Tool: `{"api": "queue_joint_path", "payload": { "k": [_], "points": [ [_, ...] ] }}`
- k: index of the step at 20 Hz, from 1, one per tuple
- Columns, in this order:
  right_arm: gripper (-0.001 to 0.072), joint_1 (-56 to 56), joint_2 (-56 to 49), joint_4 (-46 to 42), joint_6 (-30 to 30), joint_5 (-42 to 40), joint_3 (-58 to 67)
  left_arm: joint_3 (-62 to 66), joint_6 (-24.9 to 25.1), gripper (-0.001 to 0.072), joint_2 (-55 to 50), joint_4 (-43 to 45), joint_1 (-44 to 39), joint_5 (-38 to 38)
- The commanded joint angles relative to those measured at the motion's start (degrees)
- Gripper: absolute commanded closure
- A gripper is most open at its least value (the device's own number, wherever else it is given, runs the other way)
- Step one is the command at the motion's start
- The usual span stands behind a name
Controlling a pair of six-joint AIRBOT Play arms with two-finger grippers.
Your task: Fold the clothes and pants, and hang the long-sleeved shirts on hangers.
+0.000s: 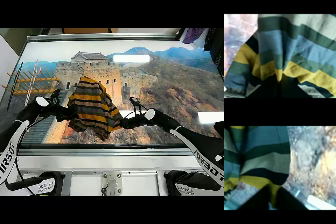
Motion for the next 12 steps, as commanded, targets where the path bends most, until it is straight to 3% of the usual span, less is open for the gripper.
{"api": "queue_joint_path", "payload": {
  "k": [1, 4, 5, 9, 12],
  "points": [
    [0.0695, -1.40, 1.36, -8.13, -0.83, 0.48, 4.17, 2.01, -0.11, 0.0694, 0.55, -0.17, -1.64, -3.37],
    [0.0695, -11.13, 7.63, -33.11, 7.06, 11.34, 12.79, 4.07, 0.50, 0.0694, 6.14, -0.15, -5.31, -6.73],
    [0.0695, -14.86, 9.35, -38.03, 7.19, 14.23, 15.63, 4.04, 0.50, 0.0694, 8.24, -0.13, -7.21, -6.71],
    [0.0695, -28.41, 12.59, -40.00, 7.23, 16.28, 22.88, 4.17, 0.24, 0.0694, 12.22, -0.13, -16.26, -0.33],
    [0.0694, -32.94, 12.52, -39.91, 8.13, 13.60, 23.52, 8.52, 0.22, 0.0694, 7.82, 0.26, -19.23, 1.53]
  ]
}}
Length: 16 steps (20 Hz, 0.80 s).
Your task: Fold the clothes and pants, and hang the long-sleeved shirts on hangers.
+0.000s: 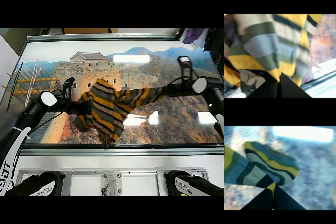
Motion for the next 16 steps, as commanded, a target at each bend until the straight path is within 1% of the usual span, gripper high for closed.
{"api": "queue_joint_path", "payload": {
  "k": [1, 2, 3, 4, 5, 7, 10, 11, 12, 14, 16],
  "points": [
    [0.0673, -6.71, 0.85, -2.71, 3.43, -1.46, 2.12, 5.31, -0.13, 0.0694, -4.15, 0.37, -3.41, 2.16],
    [0.0543, -7.52, 0.90, -1.95, 4.33, -1.79, 2.14, 7.76, -0.15, 0.0694, -6.49, 0.35, -2.84, 1.66],
    [0.0284, -8.07, 1.16, -0.79, 4.22, -1.22, 2.16, 10.19, -0.15, 0.0694, -8.68, 0.35, -1.79, 0.74],
    [0.0114, -8.07, 1.73, -0.52, 3.91, 0.11, 2.14, 12.28, -0.17, 0.0694, -10.54, 0.33, -0.72, -0.74],
    [0.0093, -7.72, 2.47, 0.02, 3.87, 2.05, 1.99, 14.10, -0.20, 0.0694, -12.22, 0.37, 0.55, -2.51],
    [0.0093, -6.05, 4.70, 4.35, 3.91, 5.55, -0.17, 15.87, -0.20, 0.0694, -14.51, 0.37, 3.02, -4.72],
    [0.0094, -1.62, 6.49, 16.57, 4.33, 9.51, -8.13, 15.96, -0.15, 0.0694, -16.55, 0.44, 6.12, -5.99],
    [0.0095, 0.90, 6.43, 19.06, 5.84, 9.73, -11.89, 15.96, -0.11, 0.0694, -17.03, 0.42, 7.19, -6.12],
    [0.0095, 3.72, 6.27, 19.78, 8.02, 8.61, -15.63, 15.91, -0.11, 0.0693, -17.16, 0.44, 8.13, -6.19],
    [0.0095, 10.49, 4.68, 19.87, 10.43, 4.83, -22.08, 15.85, -0.13, 0.0694, -17.16, 0.42, 9.92, -6.23],
    [0.0095, 17.03, 1.25, 19.91, 12.17, 2.05, -24.79, 15.85, -0.11, 0.0694, -17.16, 0.44, 11.17, -7.13]
  ]
}}
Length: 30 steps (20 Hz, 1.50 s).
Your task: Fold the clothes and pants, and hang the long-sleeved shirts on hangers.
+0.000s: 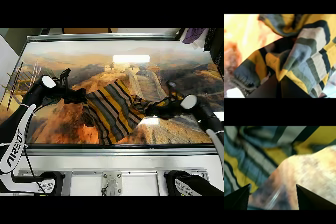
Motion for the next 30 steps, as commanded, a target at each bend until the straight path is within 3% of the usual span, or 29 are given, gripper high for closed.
{"api": "queue_joint_path", "payload": {
  "k": [1, 6, 10, 11, 12, 13, 19, 24, 30],
  "points": [
    [0.0095, 10.91, -4.81, 3.23, 3.43, -4.42, -5.81, 0.15, 0.11, 0.0694, -0.44, 0.02, 2.25, -1.70],
    [0.0095, 19.52, -12.41, 13.88, 3.08, -14.12, -5.44, 0.15, 0.15, 0.0694, -0.44, 0.00, 1.79, -2.10],
    [0.0115, 21.88, -15.52, 14.56, 2.75, -15.19, -3.10, 0.17, 0.13, 0.0694, -0.44, -0.02, 1.79, -2.16],
    [0.0228, 22.03, -15.67, 14.45, 2.69, -15.58, -2.67, 0.17, 0.11, 0.0694, -0.42, -0.04, 1.79, -2.47],
    [0.0523, 22.05, -15.47, 14.45, 1.53, -16.31, -2.10, 0.20, 0.11, 0.0694, -0.24, -0.07, 1.79, -2.91],
    [0.0692, 21.73, -14.78, 13.75, -0.85, -16.48, -0.96, 0.22, 0.09, 0.0694, 0.66, -0.04, 1.86, -3.10],
    [0.0696, 11.23, 2.54, -6.97, -2.01, 1.40, 25.83, 15.78, 0.09, 0.0694, 18.53, -0.31, 3.58, -6.73],
    [0.0695, 7.17, 16.98, -7.52, -1.92, 2.43, 44.41, 28.46, 0.09, 0.0694, 34.23, -0.42, -0.61, -3.93],
    [0.0695, 7.06, 28.04, -8.20, 3.48, 2.32, 46.31, 32.39, 0.04, 0.0694, 44.61, -0.39, -6.29, 1.16]
  ]
}}
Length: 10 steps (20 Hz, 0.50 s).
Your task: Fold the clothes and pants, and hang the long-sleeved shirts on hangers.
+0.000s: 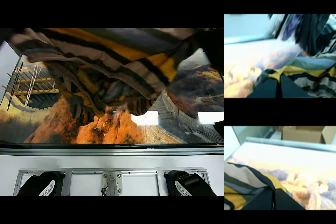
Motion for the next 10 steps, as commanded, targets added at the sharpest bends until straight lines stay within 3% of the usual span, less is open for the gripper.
{"api": "queue_joint_path", "payload": {
  "k": [1, 6, 10],
  "points": [
    [0.0695, -0.28, 5.68, -1.03, 4.24, 0.31, 1.53, 1.64, 0.00, 0.0694, 5.40, 0.15, -2.69, 3.43],
    [0.0695, -0.28, 5.25, -1.86, 13.18, 9.46, 1.36, 1.62, -2.43, 0.0694, 2.95, 3.37, -2.84, 2.95],
    [0.0695, -0.28, -3.96, -5.68, 13.81, 19.58, -2.45, 1.60, -4.98, 0.0694, -10.99, 8.02, -2.84, -3.67]
  ]
}}
